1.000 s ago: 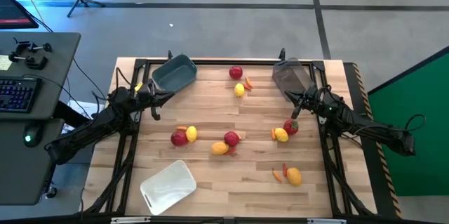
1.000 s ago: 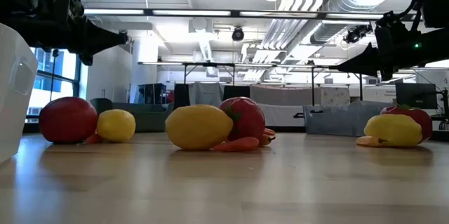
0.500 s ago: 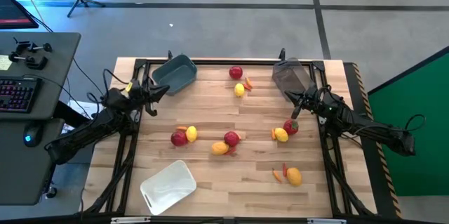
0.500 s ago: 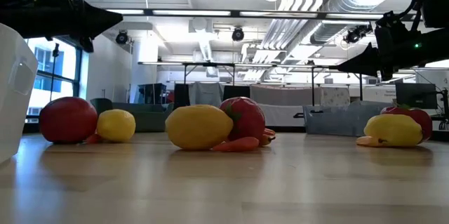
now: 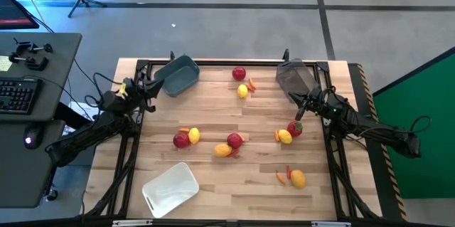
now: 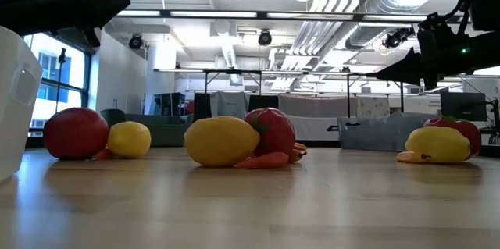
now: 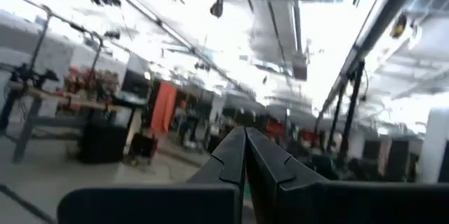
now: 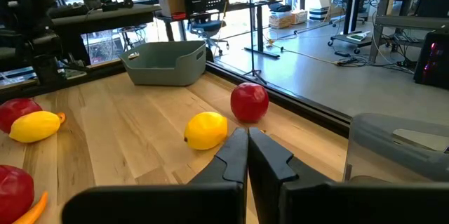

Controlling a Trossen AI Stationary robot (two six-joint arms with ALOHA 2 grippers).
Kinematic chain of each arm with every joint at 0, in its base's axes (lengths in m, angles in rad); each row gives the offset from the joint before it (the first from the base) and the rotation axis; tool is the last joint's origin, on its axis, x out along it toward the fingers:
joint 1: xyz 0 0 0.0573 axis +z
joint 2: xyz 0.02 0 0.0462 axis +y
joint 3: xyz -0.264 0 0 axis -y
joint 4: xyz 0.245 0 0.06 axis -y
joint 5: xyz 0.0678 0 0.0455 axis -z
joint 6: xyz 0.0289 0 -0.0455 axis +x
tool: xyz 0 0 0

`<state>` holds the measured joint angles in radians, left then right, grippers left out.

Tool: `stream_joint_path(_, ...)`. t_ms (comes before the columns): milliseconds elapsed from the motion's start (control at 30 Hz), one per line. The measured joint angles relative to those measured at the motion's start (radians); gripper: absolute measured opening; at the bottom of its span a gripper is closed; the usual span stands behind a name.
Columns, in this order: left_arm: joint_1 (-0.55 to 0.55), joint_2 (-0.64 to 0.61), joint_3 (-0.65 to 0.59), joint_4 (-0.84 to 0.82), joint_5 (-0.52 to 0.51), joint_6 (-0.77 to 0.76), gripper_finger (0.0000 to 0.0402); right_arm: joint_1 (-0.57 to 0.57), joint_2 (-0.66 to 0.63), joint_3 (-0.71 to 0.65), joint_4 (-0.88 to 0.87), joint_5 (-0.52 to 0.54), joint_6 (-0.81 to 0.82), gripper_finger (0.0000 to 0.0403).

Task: Sort produce into baskets
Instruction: Put the yellow lemon into the blue bin

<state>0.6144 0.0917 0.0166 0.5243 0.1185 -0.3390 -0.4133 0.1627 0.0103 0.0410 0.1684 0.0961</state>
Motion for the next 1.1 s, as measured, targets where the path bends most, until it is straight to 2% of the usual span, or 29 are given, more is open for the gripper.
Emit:
stream_joint_path(167,0.0,0.002,0.0,-0.037,0.015,-0.009,0.0,0.0,0.0,0.0,0.0,0.0,0.0,0.0)
stream_joint_path(367,0.001,0.006,0.0,-0.18,-0.097,0.157,0.0,0.0,0.0,0.0,0.0,0.0,0.0,0.0)
stream_joint_path(433,0.001,0.007,0.0,-0.194,-0.106,0.178,0.0,0.0,0.0,0.0,0.0,0.0,0.0,0.0)
stream_joint_path(600,-0.001,0.007,0.0,-0.191,-0.105,0.018,0.0,0.0,0.0,0.0,0.0,0.0,0.0,0.0)
stream_joint_path(733,-0.001,0.007,0.0,-0.163,-0.11,0.012,0.0,0.0,0.0,0.0,0.0,0.0,0.0,0.0)
stream_joint_path(900,0.0,0.006,0.007,-0.021,-0.155,-0.017,0.0,0.0,0.0,0.0,0.0,0.0,0.0,0.0)
stream_joint_path(1100,-0.001,0.048,0.126,-0.12,-0.124,0.002,0.0,0.0,0.0,0.0,0.0,0.0,0.0,0.0)
